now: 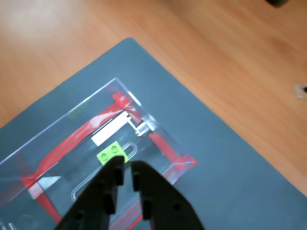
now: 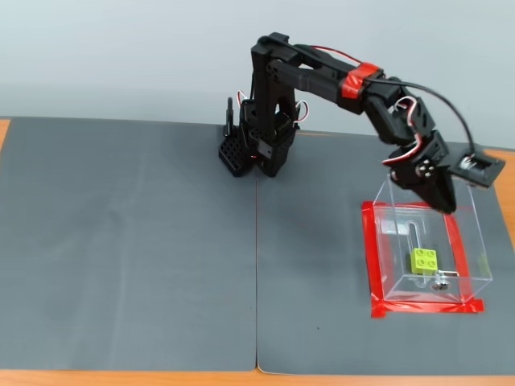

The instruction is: Pick the green lego block and place it into the transparent box

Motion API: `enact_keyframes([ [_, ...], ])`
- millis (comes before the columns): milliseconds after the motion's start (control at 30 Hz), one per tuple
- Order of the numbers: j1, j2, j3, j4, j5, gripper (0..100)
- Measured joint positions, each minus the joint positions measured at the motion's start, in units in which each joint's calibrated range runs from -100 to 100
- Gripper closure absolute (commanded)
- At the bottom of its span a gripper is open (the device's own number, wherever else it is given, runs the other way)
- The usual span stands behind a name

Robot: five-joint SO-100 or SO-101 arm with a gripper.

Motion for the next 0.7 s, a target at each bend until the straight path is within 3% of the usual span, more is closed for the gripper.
enact_keyframes([
  [700, 22.18, -24.3, 9.07, 0.0, 0.0, 98],
])
